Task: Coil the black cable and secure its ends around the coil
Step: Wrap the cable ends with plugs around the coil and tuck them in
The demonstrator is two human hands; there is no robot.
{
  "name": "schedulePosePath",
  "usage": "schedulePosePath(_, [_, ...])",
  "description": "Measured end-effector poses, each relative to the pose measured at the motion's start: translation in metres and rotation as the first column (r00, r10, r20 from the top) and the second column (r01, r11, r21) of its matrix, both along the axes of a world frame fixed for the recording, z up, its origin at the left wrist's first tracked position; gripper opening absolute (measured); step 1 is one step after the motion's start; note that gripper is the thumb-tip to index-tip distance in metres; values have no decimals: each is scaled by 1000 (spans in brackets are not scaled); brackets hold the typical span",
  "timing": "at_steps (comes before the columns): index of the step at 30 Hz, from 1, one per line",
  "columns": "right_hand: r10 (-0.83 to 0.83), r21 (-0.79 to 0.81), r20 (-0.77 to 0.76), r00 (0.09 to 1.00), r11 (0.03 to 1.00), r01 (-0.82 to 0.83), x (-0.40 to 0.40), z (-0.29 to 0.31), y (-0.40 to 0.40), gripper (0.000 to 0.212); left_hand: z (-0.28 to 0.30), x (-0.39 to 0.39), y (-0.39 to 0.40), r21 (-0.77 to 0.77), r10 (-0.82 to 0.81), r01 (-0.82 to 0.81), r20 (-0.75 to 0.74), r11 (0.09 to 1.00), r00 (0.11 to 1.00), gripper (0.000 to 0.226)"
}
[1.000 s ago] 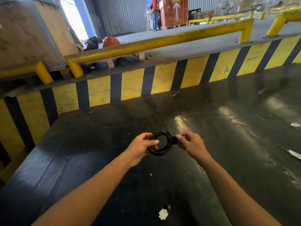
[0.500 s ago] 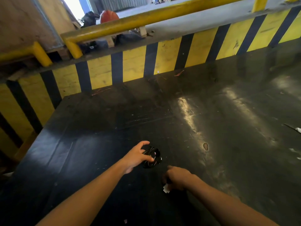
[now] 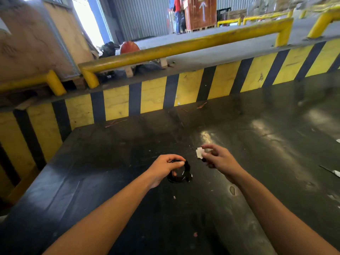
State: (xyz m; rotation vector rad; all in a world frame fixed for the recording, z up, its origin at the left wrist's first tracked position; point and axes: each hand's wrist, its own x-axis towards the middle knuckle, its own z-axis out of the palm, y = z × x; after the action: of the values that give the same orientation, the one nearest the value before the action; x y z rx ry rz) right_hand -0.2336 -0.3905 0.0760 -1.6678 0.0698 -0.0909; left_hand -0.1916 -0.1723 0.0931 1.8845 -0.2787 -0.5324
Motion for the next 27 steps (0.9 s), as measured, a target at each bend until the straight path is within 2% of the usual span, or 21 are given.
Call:
schedulePosePath(2, [23,29,55,998,999,-24,2,23,-4,24,16,4,-17,-52,-29,30,15,998,999,6])
schedulePosePath(5, [42,27,97,994,999,-45,2,47,-6,24,37,6,-39,-95,-112,115,34,989,993,9])
schedulePosePath(9, [-44,5,171,984,999,44,2,64,-4,23,53,1,-57,-120,-200,208,78,971,977,13])
schedulePosePath(12, [-103,-104,243,964,986,132,1,71,-3,16,58,-1,-63,-155,-155,170,104,973,982,20])
schedulePosePath(15, [-145,-191,309,940,959,211,0,75,-3,10,61,1,-62,-166,-166,182,105,969,981,17])
schedulePosePath(19, [-176,-329,377,909,892,309,-2,79,-5,16,67,4,-59,-88,-191,209,176,974,966,15])
schedulePosePath(22, [-74,-475,501,862,809,346,-4,87,-8,20,75,6,-58,-31,-220,232,221,972,950,18])
schedulePosePath(27, [148,-620,419,896,768,163,-6,101,-16,24,91,11,-56,84,-327,318,329,944,886,19])
